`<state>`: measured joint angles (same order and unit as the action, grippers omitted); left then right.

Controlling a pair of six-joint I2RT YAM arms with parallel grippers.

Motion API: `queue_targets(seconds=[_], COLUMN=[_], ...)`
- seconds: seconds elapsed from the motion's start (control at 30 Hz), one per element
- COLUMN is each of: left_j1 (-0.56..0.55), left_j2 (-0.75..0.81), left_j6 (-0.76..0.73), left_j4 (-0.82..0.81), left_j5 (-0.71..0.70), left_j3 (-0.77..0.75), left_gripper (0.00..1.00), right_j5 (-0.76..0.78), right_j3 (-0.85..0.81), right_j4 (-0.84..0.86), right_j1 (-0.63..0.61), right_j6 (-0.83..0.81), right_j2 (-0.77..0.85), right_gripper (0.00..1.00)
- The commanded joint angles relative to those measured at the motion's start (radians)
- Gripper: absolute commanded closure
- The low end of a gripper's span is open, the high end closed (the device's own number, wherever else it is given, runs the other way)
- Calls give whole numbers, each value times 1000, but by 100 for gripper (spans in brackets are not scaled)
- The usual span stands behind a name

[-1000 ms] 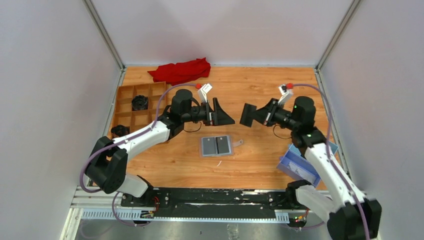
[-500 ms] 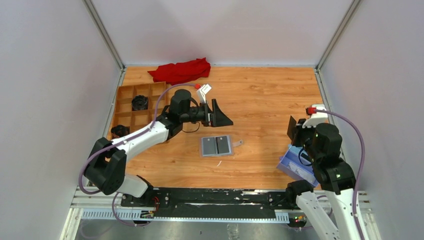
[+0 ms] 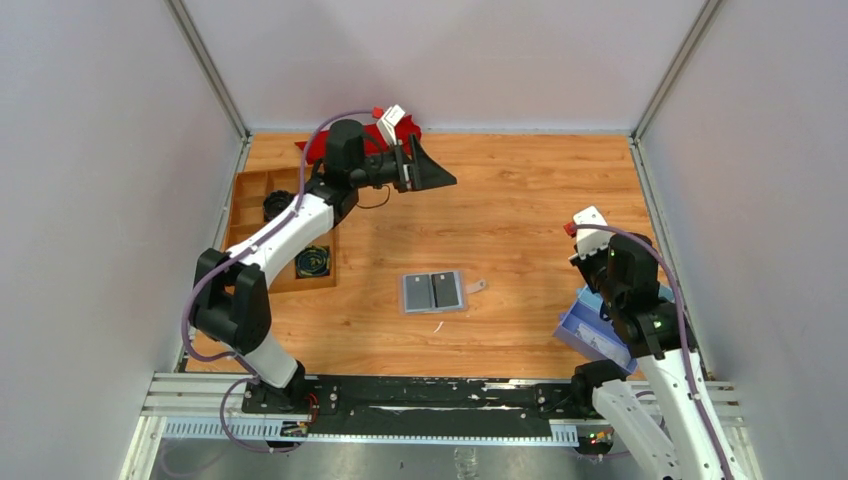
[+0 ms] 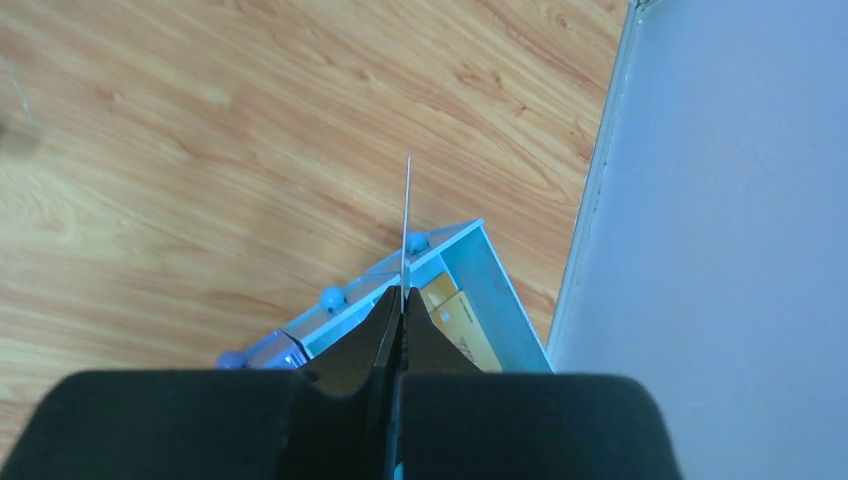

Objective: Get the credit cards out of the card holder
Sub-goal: Move the storage box to the center of the board.

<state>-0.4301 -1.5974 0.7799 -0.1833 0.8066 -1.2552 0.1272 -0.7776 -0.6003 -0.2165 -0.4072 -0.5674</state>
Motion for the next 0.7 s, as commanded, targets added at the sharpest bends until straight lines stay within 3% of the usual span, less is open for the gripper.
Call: queue_targets(seconds=[0.0, 0.4, 0.67], left_j1=[50, 119, 129], left_j2=[-30, -69, -146], left_j6=[44, 87, 142], left_j4=[18, 18, 17], left_j5=[105, 142, 167], left_j3=[-25, -27, -92], left_gripper=[0, 0, 0], right_j5=[-40, 61, -5], right_j3=[-44, 26, 84], right_j4=[-102, -298, -399], right_j1=[11, 12, 16], right_j6=[-187, -270, -250], right_j2=[-9, 56, 70], right_gripper=[100, 100, 100])
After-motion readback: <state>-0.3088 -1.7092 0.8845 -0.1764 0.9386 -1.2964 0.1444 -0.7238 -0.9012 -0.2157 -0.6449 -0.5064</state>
